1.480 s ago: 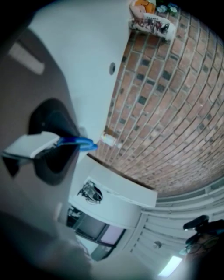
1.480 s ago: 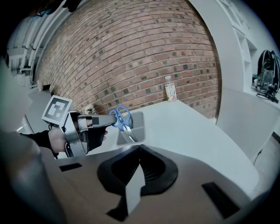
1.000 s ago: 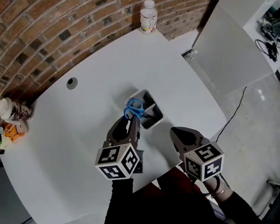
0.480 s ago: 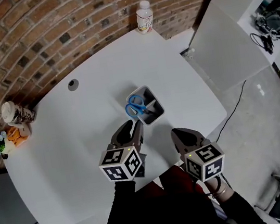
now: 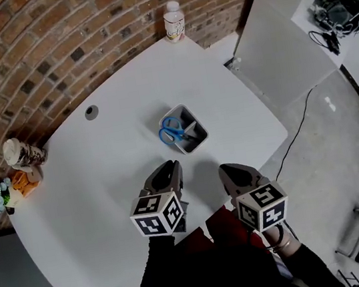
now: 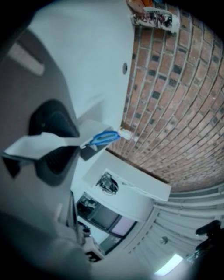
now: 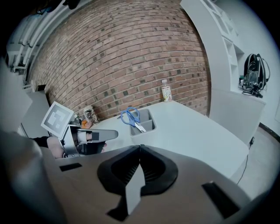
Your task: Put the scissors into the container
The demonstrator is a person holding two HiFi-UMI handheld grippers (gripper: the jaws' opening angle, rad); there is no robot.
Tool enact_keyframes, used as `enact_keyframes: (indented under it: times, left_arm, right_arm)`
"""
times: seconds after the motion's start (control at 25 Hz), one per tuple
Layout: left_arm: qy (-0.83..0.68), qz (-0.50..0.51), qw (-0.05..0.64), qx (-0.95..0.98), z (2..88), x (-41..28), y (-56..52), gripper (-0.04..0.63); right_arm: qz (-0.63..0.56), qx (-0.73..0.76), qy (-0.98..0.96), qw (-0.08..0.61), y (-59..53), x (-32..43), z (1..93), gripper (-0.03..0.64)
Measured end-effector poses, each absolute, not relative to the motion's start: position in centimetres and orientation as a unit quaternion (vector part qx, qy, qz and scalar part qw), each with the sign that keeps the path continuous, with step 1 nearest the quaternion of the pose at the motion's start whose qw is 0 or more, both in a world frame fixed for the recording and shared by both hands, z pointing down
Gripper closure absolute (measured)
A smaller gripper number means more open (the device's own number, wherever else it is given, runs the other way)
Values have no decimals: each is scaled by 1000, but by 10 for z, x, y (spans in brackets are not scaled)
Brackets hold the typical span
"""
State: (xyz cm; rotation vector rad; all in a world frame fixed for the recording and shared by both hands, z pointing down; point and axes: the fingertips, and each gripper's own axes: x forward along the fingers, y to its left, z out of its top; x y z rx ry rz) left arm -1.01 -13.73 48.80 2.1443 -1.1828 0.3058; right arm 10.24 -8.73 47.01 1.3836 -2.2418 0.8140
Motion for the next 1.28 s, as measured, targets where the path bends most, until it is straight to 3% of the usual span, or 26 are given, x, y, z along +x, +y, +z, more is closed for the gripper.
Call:
enact_keyframes:
  times: [0.28,1.28]
  left_arm:
    - [-444,149,301,830,485,-20,-118,591]
    - [-390,165,249,871,455,-70,-44,592]
  right_arm:
    - [288,512,-789,181,-70,94,463,609]
    - [276,584,-750,141,15,66,444,609]
